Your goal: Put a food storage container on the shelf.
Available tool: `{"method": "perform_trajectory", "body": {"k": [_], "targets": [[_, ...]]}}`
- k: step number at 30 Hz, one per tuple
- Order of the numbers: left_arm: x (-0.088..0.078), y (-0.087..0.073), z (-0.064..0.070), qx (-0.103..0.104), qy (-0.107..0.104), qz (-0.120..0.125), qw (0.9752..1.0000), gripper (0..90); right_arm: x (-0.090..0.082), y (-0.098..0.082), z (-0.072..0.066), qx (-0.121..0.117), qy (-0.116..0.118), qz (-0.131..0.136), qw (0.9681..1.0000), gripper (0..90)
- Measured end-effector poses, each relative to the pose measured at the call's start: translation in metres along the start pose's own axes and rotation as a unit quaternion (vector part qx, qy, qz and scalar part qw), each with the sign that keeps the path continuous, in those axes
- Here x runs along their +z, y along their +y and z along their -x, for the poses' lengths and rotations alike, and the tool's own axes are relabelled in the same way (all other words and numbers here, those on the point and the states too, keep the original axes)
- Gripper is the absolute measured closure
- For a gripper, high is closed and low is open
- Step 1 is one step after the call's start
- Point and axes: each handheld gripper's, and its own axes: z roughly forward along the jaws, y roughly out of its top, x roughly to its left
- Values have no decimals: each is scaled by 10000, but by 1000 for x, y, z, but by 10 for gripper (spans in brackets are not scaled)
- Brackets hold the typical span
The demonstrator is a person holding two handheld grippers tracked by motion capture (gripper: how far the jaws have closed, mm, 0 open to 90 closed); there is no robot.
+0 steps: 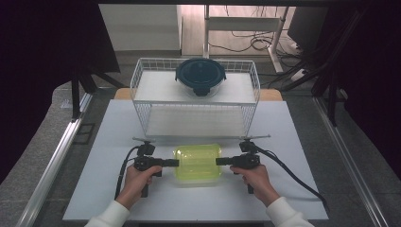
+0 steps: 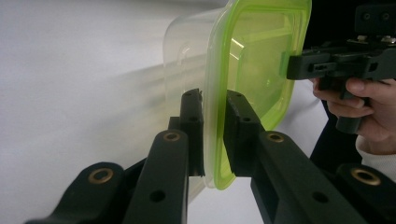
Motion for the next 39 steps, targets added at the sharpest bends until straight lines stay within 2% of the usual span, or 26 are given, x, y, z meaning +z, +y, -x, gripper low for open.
{"method": "perform_trajectory", "body": {"k": [5, 12, 14, 16, 18, 20, 26, 29, 34, 39], "targets": [[-7, 1, 10, 171, -96, 130, 9997, 794, -8, 0, -5, -122, 34, 139, 9998, 783], [-22, 1, 34, 464, -250, 308, 9981, 789, -31, -2, -20, -299, 286, 387, 9984, 780], [-25, 1, 41, 577, -174, 348, 9976, 791, -37, -3, -28, -477, 191, 460, 9976, 781], [-28, 2, 46, 624, -214, 420, 9969, 793, -43, -2, -35, -622, 144, 534, 9965, 780], [-32, 3, 50, 669, -294, 474, 9962, 791, -48, -1, -38, -685, 185, 601, 9957, 780], [-35, 4, 54, 754, -257, 486, 9956, 790, -51, -1, -41, -763, 161, 638, 9949, 781], [-42, 5, 60, 820, -306, 545, 9947, 789, -55, 1, -49, -887, 163, 728, 9933, 782], [-45, 7, 65, 922, -315, 578, 9936, 788, -58, 2, -52, -911, 179, 769, 9927, 783], [-49, 14, 73, 1066, -333, 613, 9918, 788, -67, 5, -57, -1002, 187, 901, 9907, 782], [-54, 23, 76, 1079, -361, 684, 9911, 789, -72, 14, -65, -1148, 120, 967, 9886, 781]]}}
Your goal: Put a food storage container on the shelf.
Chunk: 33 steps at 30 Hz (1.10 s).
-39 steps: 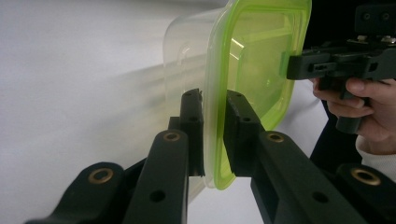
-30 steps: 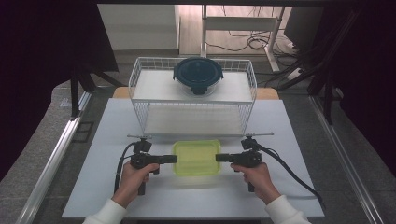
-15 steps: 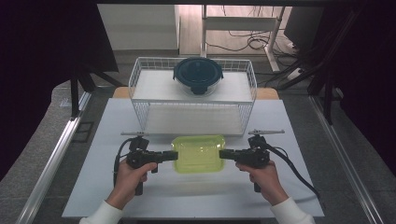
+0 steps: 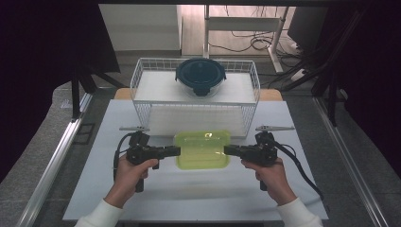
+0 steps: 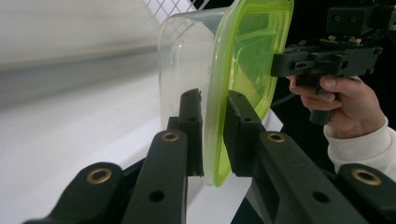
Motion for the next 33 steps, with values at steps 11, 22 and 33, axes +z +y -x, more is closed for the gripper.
{"method": "perform_trajectory", "body": {"k": [11, 22, 33], "targets": [[-15, 23, 15, 226, 82, 137, 9996, 786, -4, 24, -10, -157, 19, 132, 9998, 785], [-27, 48, 25, 384, -23, 300, 9988, 787, -16, 52, -26, -428, 20, 289, 9987, 785], [-38, 79, 36, 633, 63, 409, 9971, 789, -24, 81, -37, -598, 20, 467, 9971, 785]]}}
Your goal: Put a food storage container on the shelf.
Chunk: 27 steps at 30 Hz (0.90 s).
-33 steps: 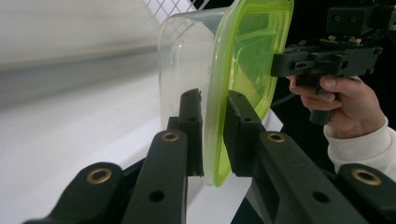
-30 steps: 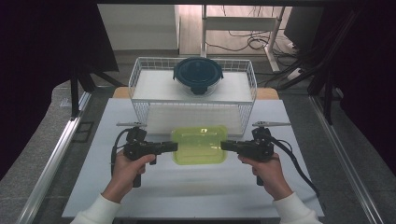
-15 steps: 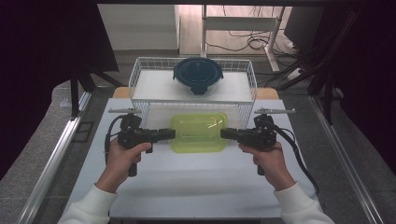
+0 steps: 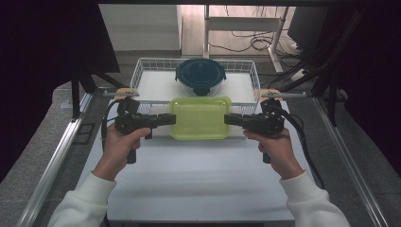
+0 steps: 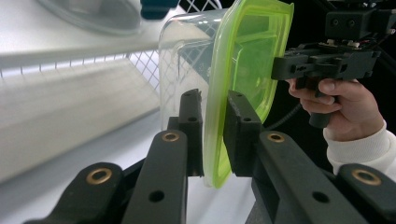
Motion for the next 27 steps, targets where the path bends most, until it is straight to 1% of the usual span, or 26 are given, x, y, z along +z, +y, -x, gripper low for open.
{"method": "perform_trajectory", "body": {"k": [5, 10, 14, 18, 20, 27], "targets": [[-2, 12, 3, 84, 28, 50, 9999, 790, -2, 11, 0, -7, -6, 79, 10000, 786], [-2, 20, 4, 96, 30, 70, 9999, 792, -4, 19, -1, -62, -10, 126, 9999, 786], [-2, 25, 3, 69, -1, 102, 9999, 793, -5, 25, -2, -57, -23, 142, 9999, 786], [-3, 32, 3, 96, 28, 110, 9999, 794, -4, 31, -1, -56, -22, 158, 9999, 787], [-3, 36, 2, 83, 2, 94, 9999, 793, -4, 35, 0, -59, -33, 162, 9998, 789], [-3, 52, -3, 95, 23, 105, 9999, 795, -1, 50, 1, -53, -94, 174, 9998, 789]]}}
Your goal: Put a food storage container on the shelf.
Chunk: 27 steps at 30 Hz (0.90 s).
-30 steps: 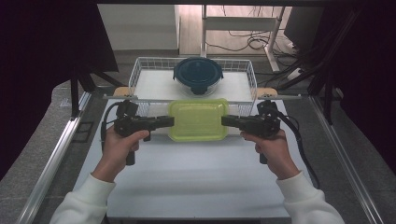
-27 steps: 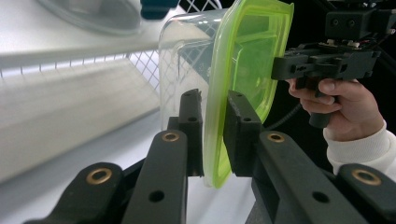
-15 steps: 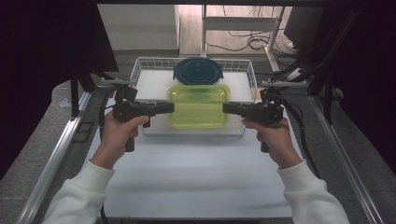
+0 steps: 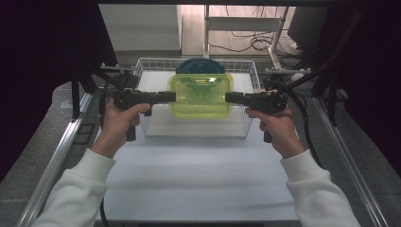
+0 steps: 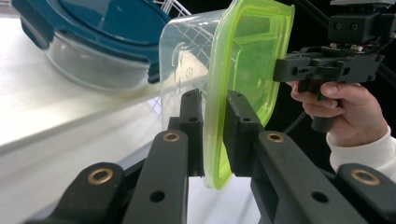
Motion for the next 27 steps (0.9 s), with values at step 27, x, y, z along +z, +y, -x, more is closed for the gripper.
{"method": "perform_trajectory", "body": {"k": [27], "targets": [[10, 65, -22, -46, 61, 37, 10000, 801, 14, 62, 21, 213, -83, 16, 9997, 792]]}}
